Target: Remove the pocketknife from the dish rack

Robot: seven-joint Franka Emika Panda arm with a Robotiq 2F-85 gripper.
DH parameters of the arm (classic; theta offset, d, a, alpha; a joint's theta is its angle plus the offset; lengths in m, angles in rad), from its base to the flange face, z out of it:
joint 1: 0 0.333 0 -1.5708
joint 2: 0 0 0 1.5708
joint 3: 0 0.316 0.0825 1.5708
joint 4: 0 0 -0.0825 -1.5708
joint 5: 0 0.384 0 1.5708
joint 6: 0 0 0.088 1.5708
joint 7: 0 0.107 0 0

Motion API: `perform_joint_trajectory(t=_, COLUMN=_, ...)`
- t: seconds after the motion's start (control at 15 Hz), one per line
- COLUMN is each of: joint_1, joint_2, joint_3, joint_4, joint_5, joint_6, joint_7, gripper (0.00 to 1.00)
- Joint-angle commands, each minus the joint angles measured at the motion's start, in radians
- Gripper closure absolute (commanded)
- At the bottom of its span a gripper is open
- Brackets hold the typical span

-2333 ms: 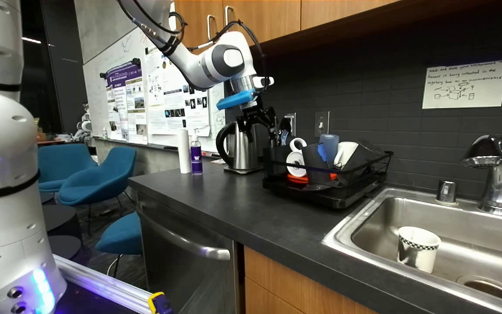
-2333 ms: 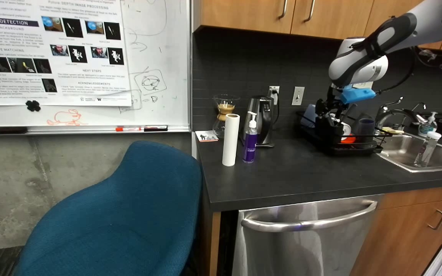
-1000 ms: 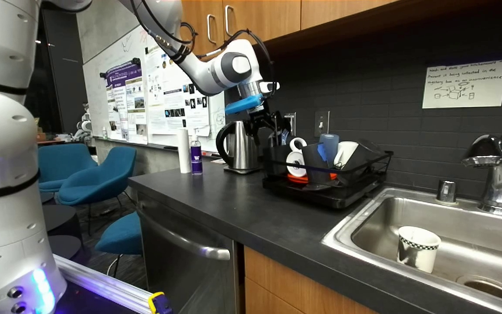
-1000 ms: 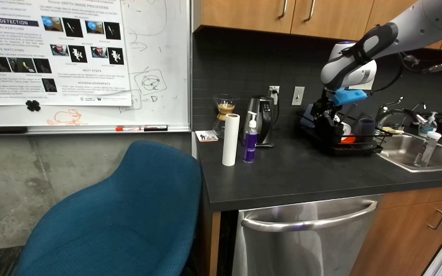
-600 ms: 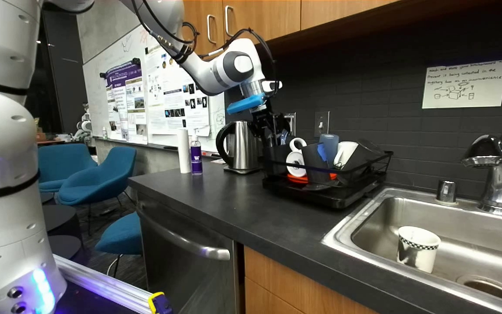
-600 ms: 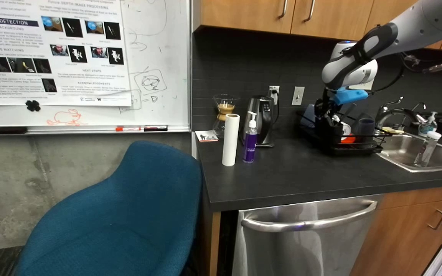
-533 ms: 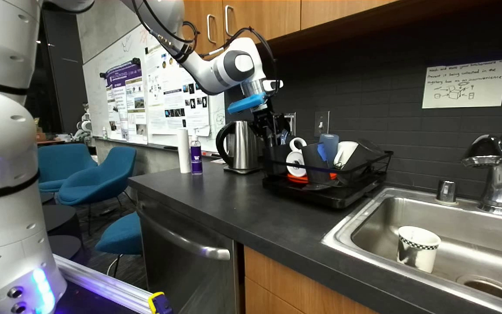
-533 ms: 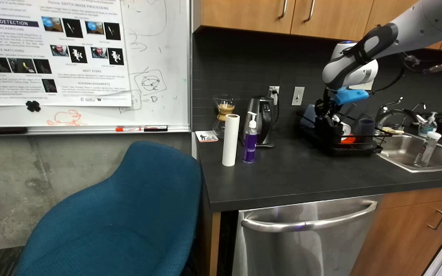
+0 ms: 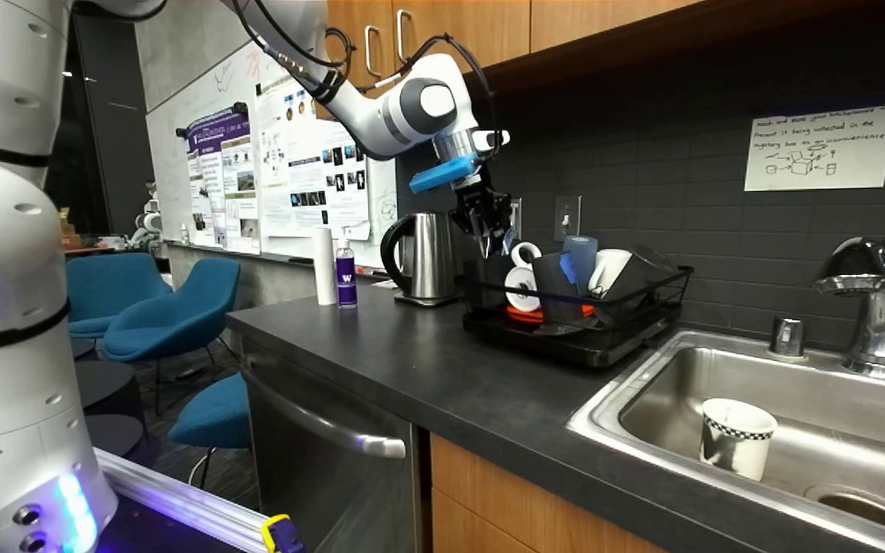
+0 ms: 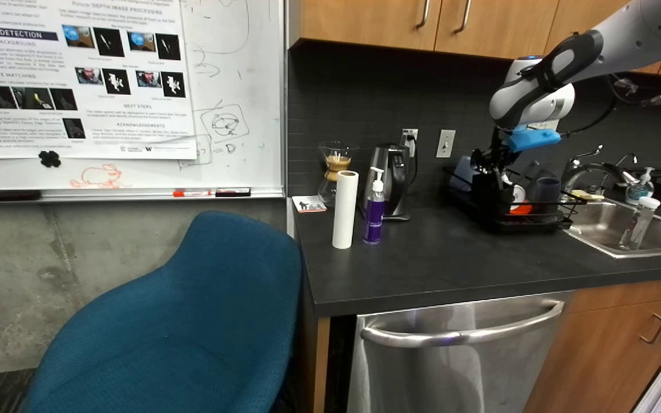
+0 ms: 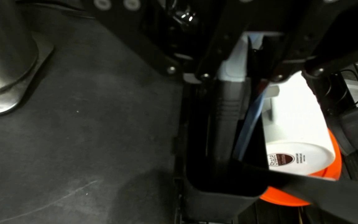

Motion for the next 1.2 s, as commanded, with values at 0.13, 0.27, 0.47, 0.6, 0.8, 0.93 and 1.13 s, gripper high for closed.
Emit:
perform_joint_trajectory(t=0.13, joint_1=-0.011, joint_2=-0.082, joint_3=0.008, joint_4=-0.006, joint_5=0.064, joint_6=-0.085, joint_7=-0.038, gripper=0.95)
perform_joint_trajectory(t=0.27, joint_1=-0.012, joint_2=-0.105, joint_3=0.010, joint_4=-0.002, joint_5=0.098, joint_6=-0.124, joint_7=-0.056, gripper=0.95)
perform_joint_trajectory(t=0.47, joint_1=-0.010, joint_2=-0.141, joint_3=0.008, joint_4=0.001, joint_5=0.138, joint_6=-0.178, joint_7=-0.080, gripper=0.95)
perform_joint_trajectory(t=0.6, joint_1=-0.009, joint_2=-0.158, joint_3=0.007, joint_4=0.006, joint_5=0.160, joint_6=-0.197, joint_7=-0.092, gripper=0.95)
perform_joint_trajectory(t=0.8, joint_1=-0.005, joint_2=-0.191, joint_3=0.006, joint_4=0.006, joint_5=0.178, joint_6=-0.197, joint_7=-0.105, gripper=0.95)
perform_joint_trajectory(t=0.93, joint_1=-0.003, joint_2=-0.205, joint_3=0.006, joint_4=0.011, joint_5=0.193, joint_6=-0.209, joint_7=-0.112, gripper=0.95)
perform_joint_trajectory(t=1.13, joint_1=0.001, joint_2=-0.234, joint_3=0.005, joint_4=0.022, joint_5=0.208, joint_6=-0.249, joint_7=-0.130, gripper=0.95)
